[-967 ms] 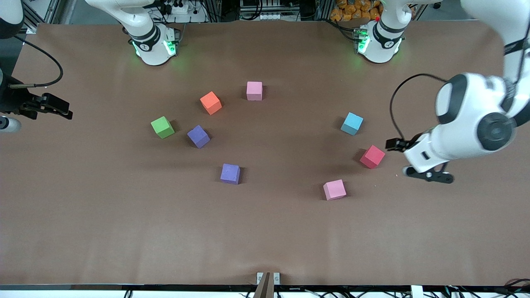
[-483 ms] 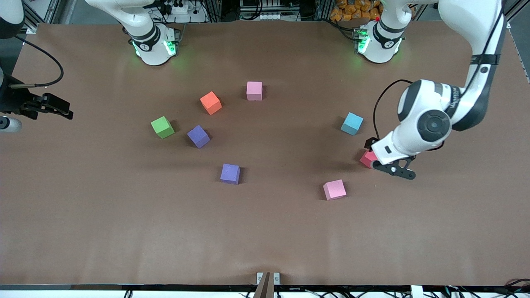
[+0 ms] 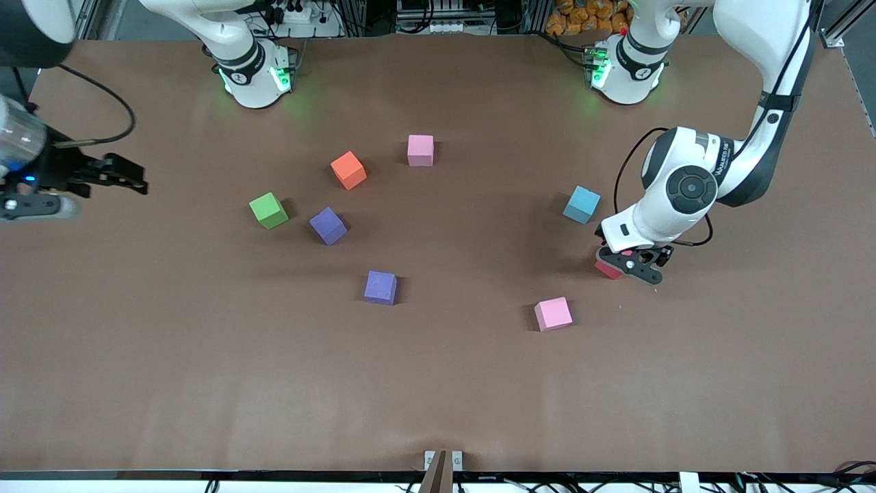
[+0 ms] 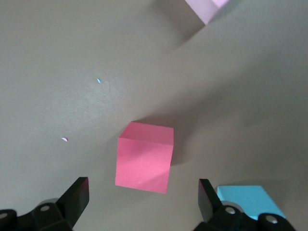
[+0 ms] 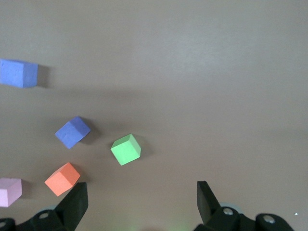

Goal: Arrange blocks into number 1

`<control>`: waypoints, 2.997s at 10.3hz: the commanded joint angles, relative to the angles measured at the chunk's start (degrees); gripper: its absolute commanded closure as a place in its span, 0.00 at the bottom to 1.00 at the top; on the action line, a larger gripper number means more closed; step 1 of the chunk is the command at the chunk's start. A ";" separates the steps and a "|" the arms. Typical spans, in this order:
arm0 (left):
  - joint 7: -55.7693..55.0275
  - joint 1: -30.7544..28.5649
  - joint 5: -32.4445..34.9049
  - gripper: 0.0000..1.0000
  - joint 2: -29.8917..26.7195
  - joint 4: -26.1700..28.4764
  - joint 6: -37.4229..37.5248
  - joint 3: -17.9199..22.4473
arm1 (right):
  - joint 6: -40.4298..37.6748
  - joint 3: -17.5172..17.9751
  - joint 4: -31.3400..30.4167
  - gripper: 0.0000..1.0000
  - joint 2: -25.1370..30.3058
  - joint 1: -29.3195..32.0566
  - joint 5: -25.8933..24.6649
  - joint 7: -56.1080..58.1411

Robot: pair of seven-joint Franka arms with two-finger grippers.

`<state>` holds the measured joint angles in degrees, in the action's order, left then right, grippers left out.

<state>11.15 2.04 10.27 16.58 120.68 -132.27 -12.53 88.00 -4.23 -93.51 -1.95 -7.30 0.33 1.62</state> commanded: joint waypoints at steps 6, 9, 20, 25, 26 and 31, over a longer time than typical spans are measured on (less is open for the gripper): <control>6.08 -3.19 1.51 0.00 4.42 0.61 -4.22 -0.65 | 12.79 0.10 -17.30 0.00 2.57 -14.12 3.62 -7.13; 6.08 -3.01 1.42 0.00 5.82 0.26 -5.02 -0.56 | 23.59 0.19 -25.12 0.00 1.52 -19.32 3.27 -9.27; 2.31 -2.31 -3.50 1.00 10.84 -3.25 -5.81 -0.65 | 52.08 0.28 -34.73 0.00 -16.49 -24.17 0.98 8.39; -3.84 -2.31 -3.94 1.00 9.88 -6.67 -2.75 -0.65 | 52.79 0.28 -34.73 0.00 -18.00 -24.60 0.90 8.48; -4.98 -2.22 -4.20 1.00 9.00 -7.73 -0.65 -0.74 | 53.06 0.28 -34.55 0.57 -18.26 -25.48 0.29 9.27; -21.32 -1.60 -4.73 1.00 8.11 -8.44 1.04 -8.19 | 50.61 0.98 -32.36 1.00 -18.00 -26.27 0.90 2.46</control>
<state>-7.39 0.43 6.62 25.67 112.00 -132.31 -19.35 140.23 -3.54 -127.69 -19.80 -32.52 1.25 8.32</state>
